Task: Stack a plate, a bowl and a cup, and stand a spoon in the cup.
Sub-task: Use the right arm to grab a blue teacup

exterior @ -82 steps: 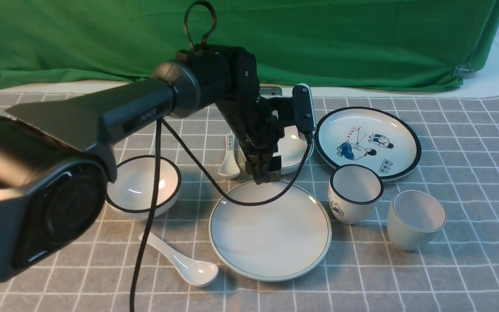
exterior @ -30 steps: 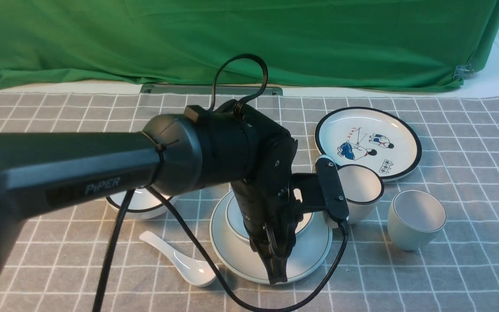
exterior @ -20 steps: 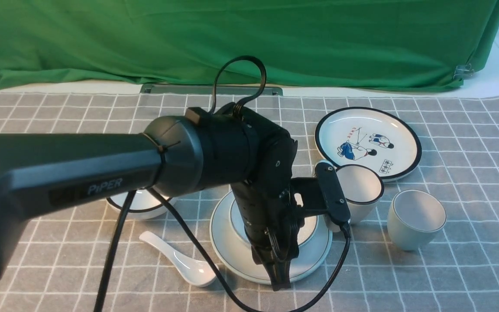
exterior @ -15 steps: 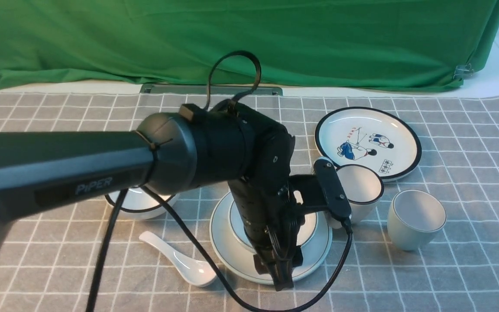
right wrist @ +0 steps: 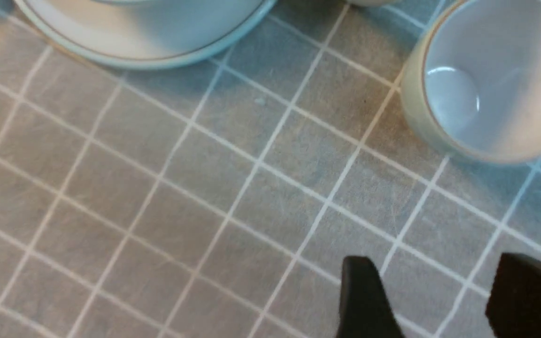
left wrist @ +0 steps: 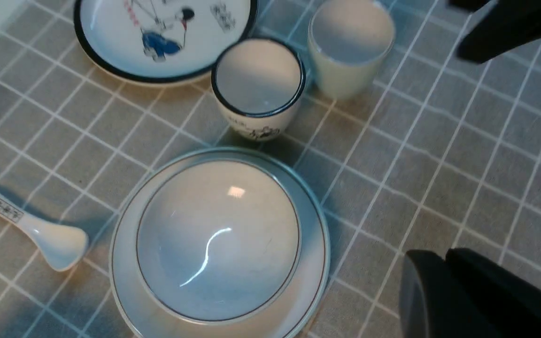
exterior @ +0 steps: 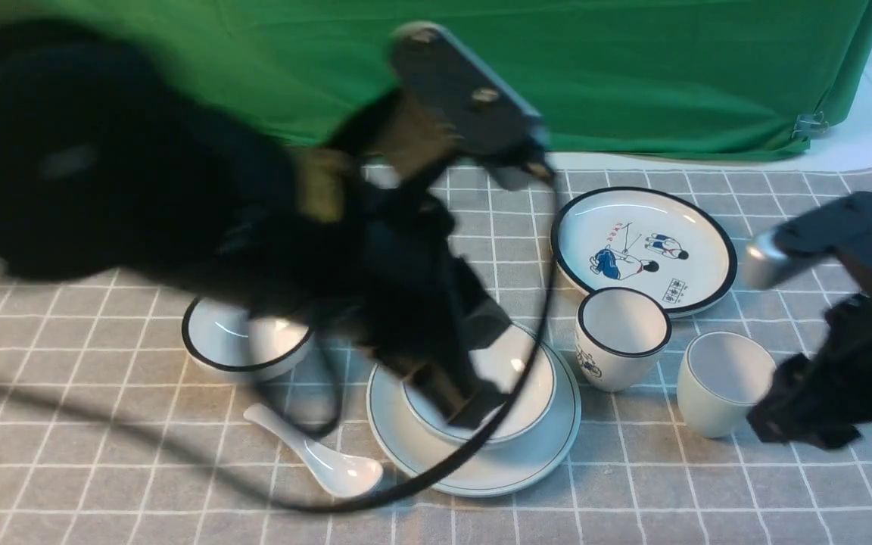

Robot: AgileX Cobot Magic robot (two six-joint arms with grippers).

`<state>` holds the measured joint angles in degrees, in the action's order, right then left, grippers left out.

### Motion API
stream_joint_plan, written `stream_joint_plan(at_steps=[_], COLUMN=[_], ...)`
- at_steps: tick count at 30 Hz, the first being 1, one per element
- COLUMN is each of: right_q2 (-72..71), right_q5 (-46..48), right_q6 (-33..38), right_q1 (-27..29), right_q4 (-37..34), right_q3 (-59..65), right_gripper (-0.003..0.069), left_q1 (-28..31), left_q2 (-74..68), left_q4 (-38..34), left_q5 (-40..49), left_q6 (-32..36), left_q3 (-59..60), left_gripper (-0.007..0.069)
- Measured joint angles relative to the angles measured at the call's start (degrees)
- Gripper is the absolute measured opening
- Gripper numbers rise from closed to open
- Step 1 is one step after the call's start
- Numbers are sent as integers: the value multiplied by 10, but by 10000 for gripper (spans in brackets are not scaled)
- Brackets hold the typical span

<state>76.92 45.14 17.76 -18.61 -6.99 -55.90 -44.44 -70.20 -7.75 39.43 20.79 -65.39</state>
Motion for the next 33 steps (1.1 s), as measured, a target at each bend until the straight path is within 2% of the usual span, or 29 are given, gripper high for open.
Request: stream_joint_plan(at_steps=[4,9,17,19,22,23,25,30,33], right_q2=[94,168,234,245,252,252,251,194,135], right_q5=[-5,-15,-47,-52,-50,-44,-31,32,56], right_q6=[1,4,27,30,39,43,44,1,-36], right_q1=[0,0,0,0,0,0,-1,-9,-43], right_q4=[22,25,26,26,27,27,29,29,33], right_q3=[-64,-94,-95,-95,-95,-95,-96,-96,-108], right_gripper=[395,395,393,352,250,166,91,90,90], left_q1=[0,0,0,0,0,0,0,0,0], left_q2=[122,249,340,347,348,348,348,349,349], left_q4=[-14,-14,-14,-14,-14,-16,-16,-16,-11], left_q5=[-85,-145,-160,-163,-164,-164,-164,-158,-151], left_q6=[-3,-21,-52,-61,-62,-62,-62,-62,-62], left_q3=[125,246,306,307,307,308,309,309,309], left_gripper=[5,5,8,8,8,8,9,9,9])
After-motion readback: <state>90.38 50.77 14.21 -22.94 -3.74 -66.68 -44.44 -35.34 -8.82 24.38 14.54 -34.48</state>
